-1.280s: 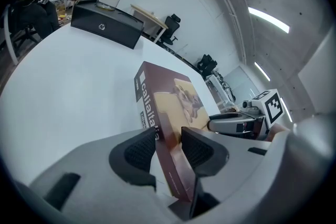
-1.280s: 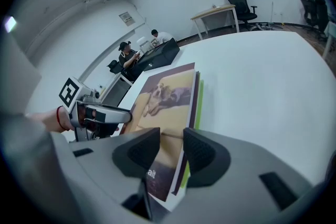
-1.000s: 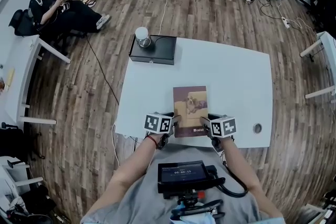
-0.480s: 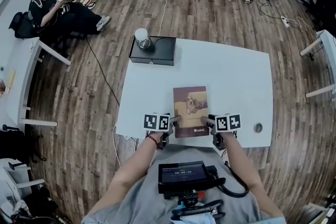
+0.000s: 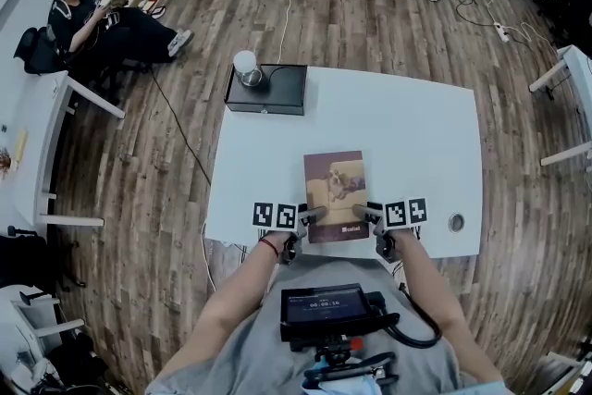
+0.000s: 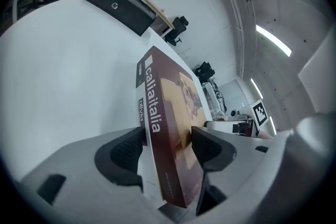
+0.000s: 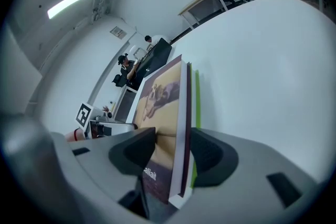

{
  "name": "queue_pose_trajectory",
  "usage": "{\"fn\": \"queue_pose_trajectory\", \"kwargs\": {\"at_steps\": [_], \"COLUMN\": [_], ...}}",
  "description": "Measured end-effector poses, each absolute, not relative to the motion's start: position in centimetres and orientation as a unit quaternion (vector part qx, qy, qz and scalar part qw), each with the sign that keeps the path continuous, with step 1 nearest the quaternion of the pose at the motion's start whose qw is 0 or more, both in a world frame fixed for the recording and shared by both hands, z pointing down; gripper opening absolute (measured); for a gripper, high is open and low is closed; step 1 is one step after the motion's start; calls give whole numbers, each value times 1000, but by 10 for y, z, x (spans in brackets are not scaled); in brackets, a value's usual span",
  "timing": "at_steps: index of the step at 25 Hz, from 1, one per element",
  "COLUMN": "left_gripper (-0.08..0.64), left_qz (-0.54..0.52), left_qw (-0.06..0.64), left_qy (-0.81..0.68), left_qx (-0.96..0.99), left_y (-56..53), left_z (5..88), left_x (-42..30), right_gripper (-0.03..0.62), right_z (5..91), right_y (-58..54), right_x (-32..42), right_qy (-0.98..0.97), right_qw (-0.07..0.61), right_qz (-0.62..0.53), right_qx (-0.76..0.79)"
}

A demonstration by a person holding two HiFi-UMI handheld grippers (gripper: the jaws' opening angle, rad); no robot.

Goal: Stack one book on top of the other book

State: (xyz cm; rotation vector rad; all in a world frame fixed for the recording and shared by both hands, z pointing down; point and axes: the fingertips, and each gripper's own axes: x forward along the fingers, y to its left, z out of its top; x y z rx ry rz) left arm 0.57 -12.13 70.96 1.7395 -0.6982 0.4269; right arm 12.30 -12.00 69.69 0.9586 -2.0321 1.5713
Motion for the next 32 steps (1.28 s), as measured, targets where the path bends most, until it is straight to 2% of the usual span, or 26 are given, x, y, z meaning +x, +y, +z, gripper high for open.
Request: {"fn": "queue_pose_trajectory", "kwargs": {"at_steps": [8,19,28,32], "left_gripper": [277,278,278,278], "left_qz": [198,203,200,198], "left_qw": [557,560,556,549], "left_qy": [-293,-266,-259,-261], "left_qx": [752,758,764,769], "left_y": [-132,-172,-176,-176], "left_z": [710,709,709,708], "left_x": [22,113,115,115], "right_gripper": [190,190,190,190], "right_z": [698,696,696,694], "right_y": [-120,-155,-155,-155], "right_x": [139,230,233,234], "right_qy": [-718,-704,-702,-708], "right_qw": [175,164,150,167], "right_qz": [569,555,548,528], "right_qx": [361,411,429,439]}}
